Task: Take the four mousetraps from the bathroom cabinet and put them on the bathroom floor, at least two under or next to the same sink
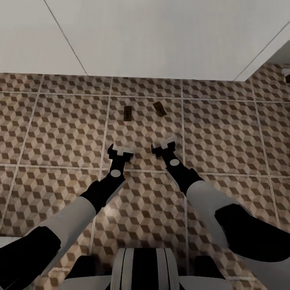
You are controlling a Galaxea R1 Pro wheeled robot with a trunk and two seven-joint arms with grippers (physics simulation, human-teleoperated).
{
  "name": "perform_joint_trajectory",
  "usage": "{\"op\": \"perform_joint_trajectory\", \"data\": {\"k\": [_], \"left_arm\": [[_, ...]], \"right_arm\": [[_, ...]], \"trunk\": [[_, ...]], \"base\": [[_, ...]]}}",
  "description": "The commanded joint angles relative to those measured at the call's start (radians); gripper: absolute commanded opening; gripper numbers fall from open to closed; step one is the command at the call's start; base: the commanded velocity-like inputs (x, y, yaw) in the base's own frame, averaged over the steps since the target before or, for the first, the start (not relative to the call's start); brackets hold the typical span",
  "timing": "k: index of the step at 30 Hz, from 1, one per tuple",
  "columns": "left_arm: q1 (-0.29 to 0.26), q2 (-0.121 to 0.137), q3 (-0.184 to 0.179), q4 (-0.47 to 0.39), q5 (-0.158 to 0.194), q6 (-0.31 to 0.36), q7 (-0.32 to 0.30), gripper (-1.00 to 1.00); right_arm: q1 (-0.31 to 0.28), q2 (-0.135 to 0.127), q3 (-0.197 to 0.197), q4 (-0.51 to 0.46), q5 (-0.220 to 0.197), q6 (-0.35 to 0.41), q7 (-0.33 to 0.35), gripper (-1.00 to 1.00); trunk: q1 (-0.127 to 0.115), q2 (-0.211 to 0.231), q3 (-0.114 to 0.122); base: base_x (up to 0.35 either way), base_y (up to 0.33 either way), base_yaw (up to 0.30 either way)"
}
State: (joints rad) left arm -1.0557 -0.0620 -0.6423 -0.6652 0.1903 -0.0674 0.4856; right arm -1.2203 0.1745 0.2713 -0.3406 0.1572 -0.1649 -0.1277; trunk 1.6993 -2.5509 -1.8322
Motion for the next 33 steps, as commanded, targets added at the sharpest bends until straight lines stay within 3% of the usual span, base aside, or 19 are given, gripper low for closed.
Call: {"op": "perform_joint_trajectory", "data": {"k": [1,15,33], "left_arm": [[-0.001,0.001,-0.007,0.001,0.011,-0.006,0.007,1.00],[-0.001,0.001,-0.007,0.002,0.011,-0.006,0.007,1.00],[-0.001,0.000,-0.007,0.019,0.012,-0.006,0.004,1.00]], "right_arm": [[-0.001,0.000,0.004,0.002,0.009,-0.001,-0.009,1.00],[0.000,0.000,0.004,0.000,0.011,-0.001,-0.014,1.00],[0.000,0.000,0.003,0.000,0.010,-0.039,-0.015,1.00]], "trunk": [[-0.001,0.000,0.000],[-0.001,0.000,0.000],[-0.001,0.000,0.000]], "base": [[-0.340,0.000,0.000],[-0.311,0.000,0.000],[-0.026,0.000,0.000]]}}
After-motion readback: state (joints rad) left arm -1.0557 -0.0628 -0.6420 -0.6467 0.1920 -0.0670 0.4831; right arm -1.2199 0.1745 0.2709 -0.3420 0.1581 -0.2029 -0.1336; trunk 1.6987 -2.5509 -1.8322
